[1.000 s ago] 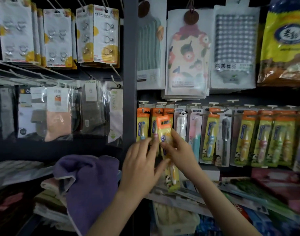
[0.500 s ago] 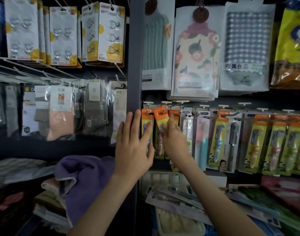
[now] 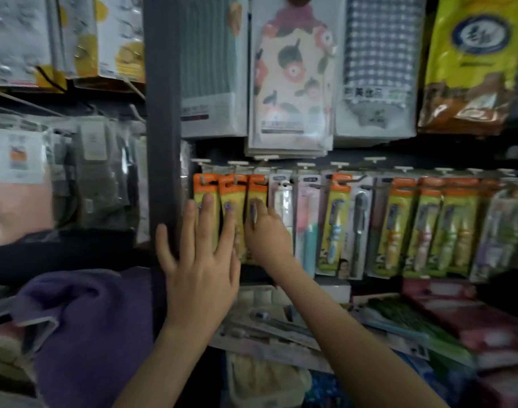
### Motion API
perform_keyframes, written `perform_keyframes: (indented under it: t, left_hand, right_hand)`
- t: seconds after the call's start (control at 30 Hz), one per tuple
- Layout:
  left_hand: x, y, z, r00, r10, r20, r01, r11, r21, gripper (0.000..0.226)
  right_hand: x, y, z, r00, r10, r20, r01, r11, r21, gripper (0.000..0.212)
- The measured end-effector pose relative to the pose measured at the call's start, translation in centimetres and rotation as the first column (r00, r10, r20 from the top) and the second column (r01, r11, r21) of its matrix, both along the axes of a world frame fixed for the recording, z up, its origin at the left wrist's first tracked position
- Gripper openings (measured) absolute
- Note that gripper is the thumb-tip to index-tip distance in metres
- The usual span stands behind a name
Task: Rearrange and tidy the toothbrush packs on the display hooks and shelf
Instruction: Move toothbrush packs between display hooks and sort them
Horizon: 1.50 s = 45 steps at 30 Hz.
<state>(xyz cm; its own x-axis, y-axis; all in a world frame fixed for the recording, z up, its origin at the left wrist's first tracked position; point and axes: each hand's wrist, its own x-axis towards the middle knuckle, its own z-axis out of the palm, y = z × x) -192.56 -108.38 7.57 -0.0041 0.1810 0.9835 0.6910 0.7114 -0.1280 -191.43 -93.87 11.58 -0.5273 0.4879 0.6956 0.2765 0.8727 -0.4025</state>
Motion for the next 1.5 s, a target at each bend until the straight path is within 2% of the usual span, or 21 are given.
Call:
perform_keyframes:
  t: [0.1,0.2,0.3,0.37,0.43,0.57,0.63,0.7,0.8,0.87,1.03,1.13,1.2,1.33,1.5]
  left_hand:
    - [2.0,4.1,-1.3,0.995,-0.097,0.024,0.099,0.993,-0.069,0.049]
    - [3.6,9.3,-2.0,0.957,-0.232,0.172,0.257,0.956,-0.139,0.048]
    - [5.6,14.7,-1.7,0.846,-0.318,0.427,0.425,0.887,-0.181,0.052]
    - [6.2,18.2,-1.1,0.782,-0.272,0.56,0.439,0.879,-0.186,0.056]
    - [6.2,21.3,-0.6,0.751,-0.246,0.612,0.409,0.901,-0.141,0.062]
    - [6.5,25.2,0.2,0.739,-0.205,0.642,0.312,0.948,-0.057,0.074]
    - [6.9,26.0,0.7,0.691,-0.213,0.691,0.279,0.96,0.017,0.076]
    - [7.4,26.2,1.1,0.638,-0.255,0.726,0.278,0.956,0.092,0.073]
    - [8.0,25.9,1.5,0.605,-0.285,0.743,0.285,0.949,0.132,0.055]
    - [8.5,25.6,1.8,0.582,-0.32,0.748,0.29,0.941,0.176,0.048]
    - [9.6,24.5,2.1,0.536,-0.385,0.752,0.281,0.921,0.271,0.032]
    - [10.4,22.9,1.7,0.506,-0.406,0.761,0.252,0.913,0.32,0.032]
    - [11.0,21.3,1.1,0.526,-0.401,0.75,0.26,0.915,0.307,0.034]
    - [11.7,16.5,-0.3,0.594,-0.362,0.718,0.277,0.93,0.241,0.056]
    - [10.7,8.5,-0.4,0.672,-0.341,0.657,0.277,0.939,0.204,0.065]
  right_hand:
    - [5.5,3.3,-1.1,0.991,-0.026,-0.132,0.042,0.992,0.121,0.033]
    - [10.3,8.9,-2.4,0.965,-0.146,-0.218,0.166,0.983,0.077,0.029]
    - [14.7,15.0,-3.6,0.92,-0.308,-0.243,0.308,0.951,-0.037,0.043]
    - [16.8,18.1,-3.9,0.904,-0.363,-0.224,0.35,0.932,-0.1,0.052]
    - [17.9,20.1,-3.9,0.911,-0.353,-0.212,0.335,0.935,-0.117,0.055]
    - [18.1,21.8,-3.5,0.94,-0.293,-0.174,0.279,0.955,-0.102,0.067]
    - [17.7,22.1,-3.5,0.956,-0.242,-0.165,0.223,0.966,-0.129,0.068]
    - [17.2,22.2,-3.4,0.964,-0.199,-0.173,0.176,0.974,-0.139,0.058]
    - [17.1,22.1,-2.9,0.969,-0.186,-0.165,0.165,0.977,-0.133,0.038]
    - [17.5,21.9,-2.5,0.976,-0.168,-0.141,0.15,0.98,-0.133,0.032]
    - [18.4,20.7,-2.2,0.995,-0.105,-0.002,0.105,0.994,0.024,0.052]
    - [19.4,19.4,-2.6,0.998,-0.061,0.019,0.06,0.998,0.028,0.057]
    - [19.9,18.3,-3.3,1.0,-0.014,-0.024,0.014,1.0,0.007,0.056]
    - [20.0,15.3,-4.8,0.994,0.057,-0.09,-0.056,0.998,0.008,0.048]
    - [17.0,9.5,-4.6,0.977,0.165,-0.133,-0.163,0.986,0.023,0.057]
